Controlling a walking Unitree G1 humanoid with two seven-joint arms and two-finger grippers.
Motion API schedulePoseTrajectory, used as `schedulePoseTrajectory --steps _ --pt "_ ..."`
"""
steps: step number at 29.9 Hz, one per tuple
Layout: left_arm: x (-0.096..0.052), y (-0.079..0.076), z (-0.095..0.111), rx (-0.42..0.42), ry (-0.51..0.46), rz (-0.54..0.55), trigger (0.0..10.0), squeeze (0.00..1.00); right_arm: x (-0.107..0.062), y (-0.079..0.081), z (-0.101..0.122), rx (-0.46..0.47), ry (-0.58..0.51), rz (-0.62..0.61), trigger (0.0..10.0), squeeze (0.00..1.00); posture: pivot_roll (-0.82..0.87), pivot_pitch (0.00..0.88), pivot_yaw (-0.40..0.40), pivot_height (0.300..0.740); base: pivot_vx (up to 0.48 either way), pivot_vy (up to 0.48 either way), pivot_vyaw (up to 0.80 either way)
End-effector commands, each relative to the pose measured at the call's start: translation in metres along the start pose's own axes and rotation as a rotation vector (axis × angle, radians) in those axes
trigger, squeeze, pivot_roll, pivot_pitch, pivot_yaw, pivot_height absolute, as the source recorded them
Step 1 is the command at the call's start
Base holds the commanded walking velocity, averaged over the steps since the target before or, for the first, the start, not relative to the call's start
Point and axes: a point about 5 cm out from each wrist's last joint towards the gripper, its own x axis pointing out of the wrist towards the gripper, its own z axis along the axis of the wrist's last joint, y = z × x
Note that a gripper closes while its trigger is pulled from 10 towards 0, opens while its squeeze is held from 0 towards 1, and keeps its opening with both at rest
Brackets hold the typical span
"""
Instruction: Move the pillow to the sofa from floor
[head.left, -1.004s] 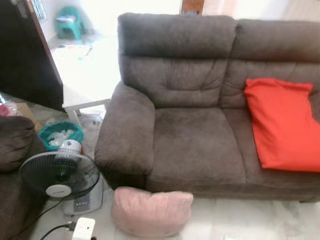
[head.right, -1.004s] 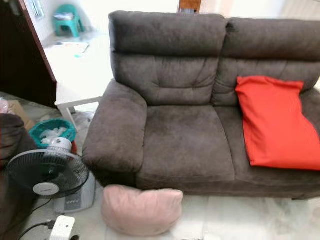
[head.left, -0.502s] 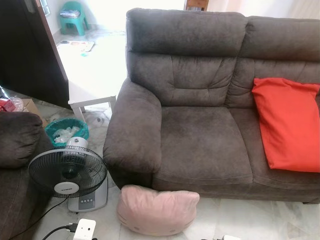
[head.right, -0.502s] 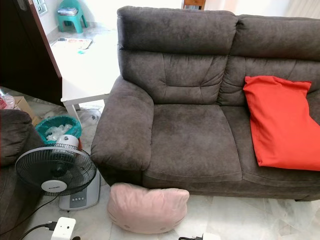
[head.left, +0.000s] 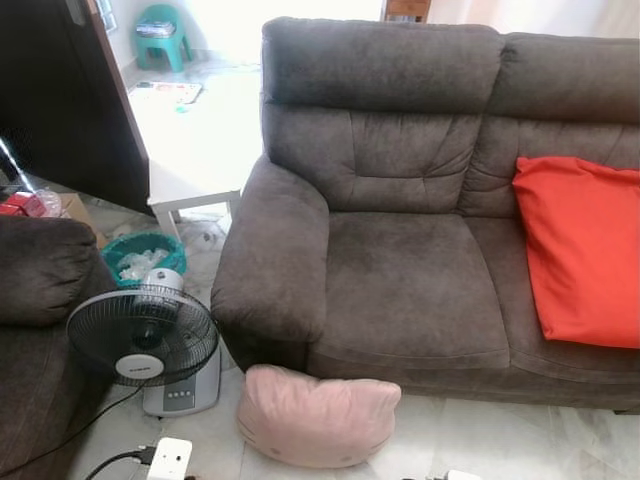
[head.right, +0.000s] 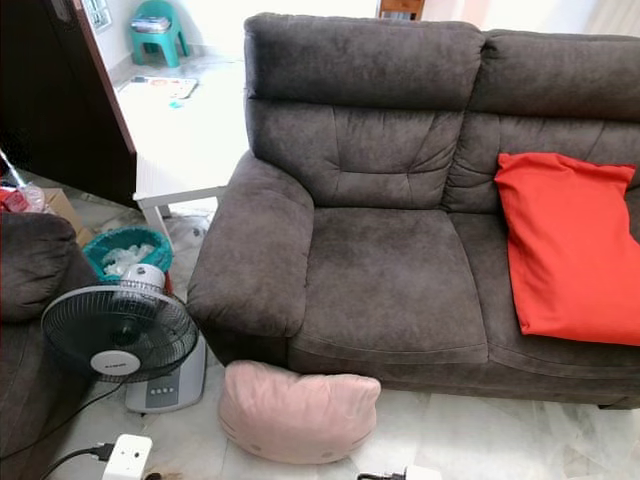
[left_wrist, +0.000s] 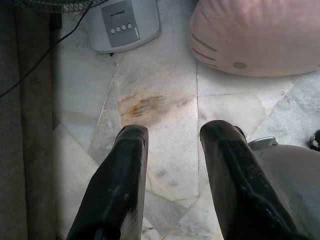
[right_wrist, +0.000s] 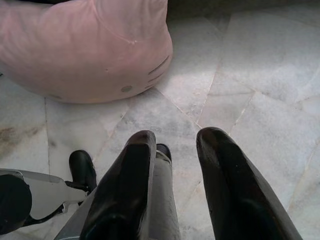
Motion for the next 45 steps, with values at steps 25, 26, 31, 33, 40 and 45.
schedulePoseTrajectory --steps 25,26,31,33,40,45 --pt "0.002 -0.003 0.007 0.012 -0.017 -0.003 10.0 0.0 -0.003 -0.001 -0.011 0.015 0.04 -0.004 10.0 0.0 0.08 0.002 -0.017 0.74 0.0 0.0 0.0" --pt "0.002 -0.004 0.008 0.012 -0.019 -0.004 10.0 0.0 -0.003 -0.001 -0.011 0.015 0.04 -0.004 10.0 0.0 0.08 0.002 -0.017 0.74 0.0 0.0 0.0" --pt "0.004 -0.007 0.013 0.01 -0.033 -0.009 10.0 0.0 -0.003 -0.002 -0.011 0.016 0.04 -0.006 10.0 0.0 0.08 0.003 -0.019 0.74 0.148 0.0 0.0" --pt "0.004 -0.007 0.013 0.009 -0.035 -0.009 10.0 0.0 -0.003 -0.002 -0.011 0.016 0.041 -0.006 10.0 0.0 0.08 0.005 -0.019 0.74 0.255 0.0 0.0" --pt "0.003 -0.011 0.012 0.008 -0.048 -0.011 10.0 0.0 -0.003 -0.002 -0.011 0.017 0.04 -0.008 10.0 0.0 0.08 0.009 -0.021 0.74 0.271 0.0 0.0" --pt "0.002 -0.01 0.012 0.006 -0.054 -0.009 10.0 0.0 -0.003 -0.002 -0.011 0.016 0.039 -0.008 10.0 0.0 0.08 0.01 -0.022 0.74 0.273 0.0 0.0"
